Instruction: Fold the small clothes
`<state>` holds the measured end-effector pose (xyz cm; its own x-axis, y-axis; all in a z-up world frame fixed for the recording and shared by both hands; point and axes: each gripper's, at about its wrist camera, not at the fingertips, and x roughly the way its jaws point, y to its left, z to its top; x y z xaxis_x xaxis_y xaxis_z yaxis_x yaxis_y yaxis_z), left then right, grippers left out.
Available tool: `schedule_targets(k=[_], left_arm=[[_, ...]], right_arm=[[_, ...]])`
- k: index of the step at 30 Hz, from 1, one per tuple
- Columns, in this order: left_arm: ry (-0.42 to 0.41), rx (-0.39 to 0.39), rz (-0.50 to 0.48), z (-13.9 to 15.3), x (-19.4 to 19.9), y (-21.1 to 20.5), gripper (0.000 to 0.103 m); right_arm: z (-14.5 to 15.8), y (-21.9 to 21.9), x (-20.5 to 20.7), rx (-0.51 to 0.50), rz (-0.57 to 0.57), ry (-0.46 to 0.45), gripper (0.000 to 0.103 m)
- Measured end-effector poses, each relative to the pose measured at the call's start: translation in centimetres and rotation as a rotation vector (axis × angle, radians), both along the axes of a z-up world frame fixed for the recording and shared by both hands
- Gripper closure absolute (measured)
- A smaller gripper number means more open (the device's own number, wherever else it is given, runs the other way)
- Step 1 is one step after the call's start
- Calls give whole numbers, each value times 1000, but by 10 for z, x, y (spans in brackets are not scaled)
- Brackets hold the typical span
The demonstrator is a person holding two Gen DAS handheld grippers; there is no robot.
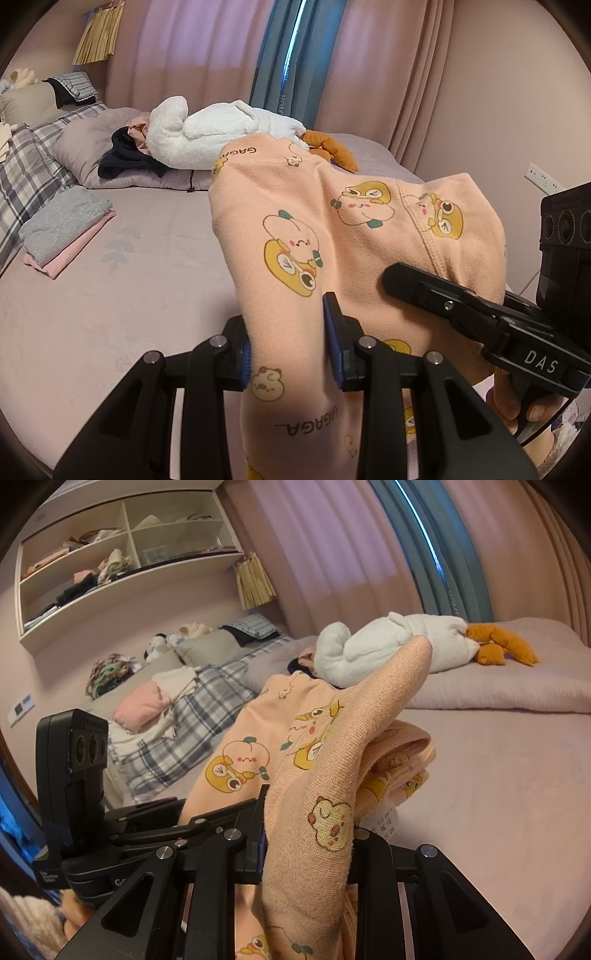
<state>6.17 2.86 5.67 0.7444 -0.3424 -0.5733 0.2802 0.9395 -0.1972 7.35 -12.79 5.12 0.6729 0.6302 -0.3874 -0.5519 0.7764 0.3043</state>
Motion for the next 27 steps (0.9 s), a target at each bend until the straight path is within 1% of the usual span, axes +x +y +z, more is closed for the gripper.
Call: schedule_targets(k=[10,27], left_arm=[[0,2,-2,-1,4,0,71],[30,14,3,-12,18,-3,71]], right_arm=[[2,7,5,-5,-14,3,77],[-6,16,23,-8,-20,41,77]])
